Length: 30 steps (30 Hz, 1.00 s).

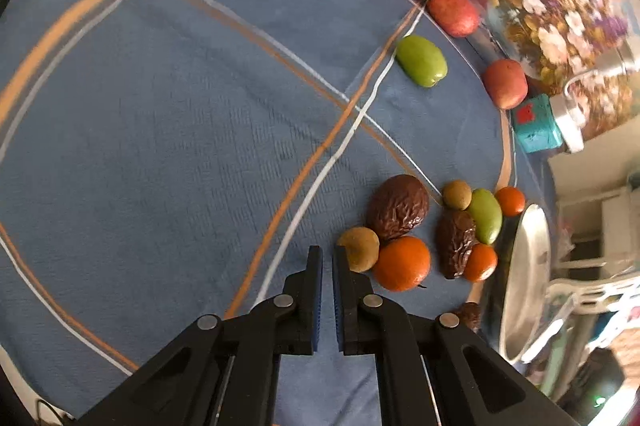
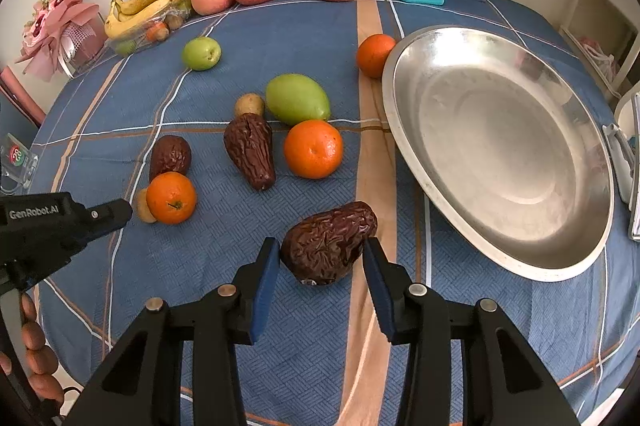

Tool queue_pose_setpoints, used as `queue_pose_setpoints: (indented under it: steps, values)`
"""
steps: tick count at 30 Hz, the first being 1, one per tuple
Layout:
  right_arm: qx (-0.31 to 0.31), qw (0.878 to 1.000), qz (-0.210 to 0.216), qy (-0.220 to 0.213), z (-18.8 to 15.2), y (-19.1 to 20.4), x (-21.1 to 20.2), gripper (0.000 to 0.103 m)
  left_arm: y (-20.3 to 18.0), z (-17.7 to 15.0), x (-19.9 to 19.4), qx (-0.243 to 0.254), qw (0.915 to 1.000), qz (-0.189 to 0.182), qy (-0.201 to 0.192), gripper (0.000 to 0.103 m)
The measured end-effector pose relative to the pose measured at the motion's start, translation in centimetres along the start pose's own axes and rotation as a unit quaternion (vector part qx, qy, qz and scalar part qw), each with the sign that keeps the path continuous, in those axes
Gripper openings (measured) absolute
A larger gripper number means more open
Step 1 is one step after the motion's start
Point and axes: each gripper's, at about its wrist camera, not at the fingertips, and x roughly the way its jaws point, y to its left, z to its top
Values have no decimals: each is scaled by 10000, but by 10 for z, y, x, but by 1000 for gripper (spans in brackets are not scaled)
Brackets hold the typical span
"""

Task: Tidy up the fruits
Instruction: 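Close right tool on the dark date while left tool closes on the kiwi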

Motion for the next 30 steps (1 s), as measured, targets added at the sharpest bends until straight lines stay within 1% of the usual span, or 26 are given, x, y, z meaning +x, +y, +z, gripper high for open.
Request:
queue_pose_setpoints:
  steps: [2,4,6,8,11,13,14,17,19,20,25,30]
  values:
    - [-8,10000,-6,2,0,1,0,44,0,1,-3,6,10000,9,-60,7]
    - [14,10000,9,5,1,1,0,44,1,1,-7,48,9999,19,-137,13]
    - [16,10000,13,9,0,1,0,44,0,0,-9,69,9998,27,-205,33]
    - [4,10000,3,7,0,0,1,44,-2,0,-7,66,9998,-76,-191,41]
    - [5,10000,1,11,0,1,1,44,-4,0,-7,79,9996,-210,-159,41]
    - [8,10000,3,12,0,0,1,44,-7,-1,-6,142,9997,-153,-158,41]
    - [5,10000,-1,14,0,1,1,44,-10,-1,-4,166,9997,-115,-142,39]
    - [-3,10000,-7,15,0,1,0,44,-11,0,1,105,9998,-136,-95,37]
    - [0,10000,-8,15,0,1,0,44,-12,2,2,89,9997,-206,-96,29]
    - [-2,10000,-9,15,0,1,0,44,-12,1,3,87,9997,-218,-69,21]
    - [5,10000,-13,4,0,1,1,44,-11,1,-1,30,9996,-231,-136,18]
    - [84,9999,58,-60,-1,-1,-3,44,-3,3,-9,-53,9995,-79,-289,18]
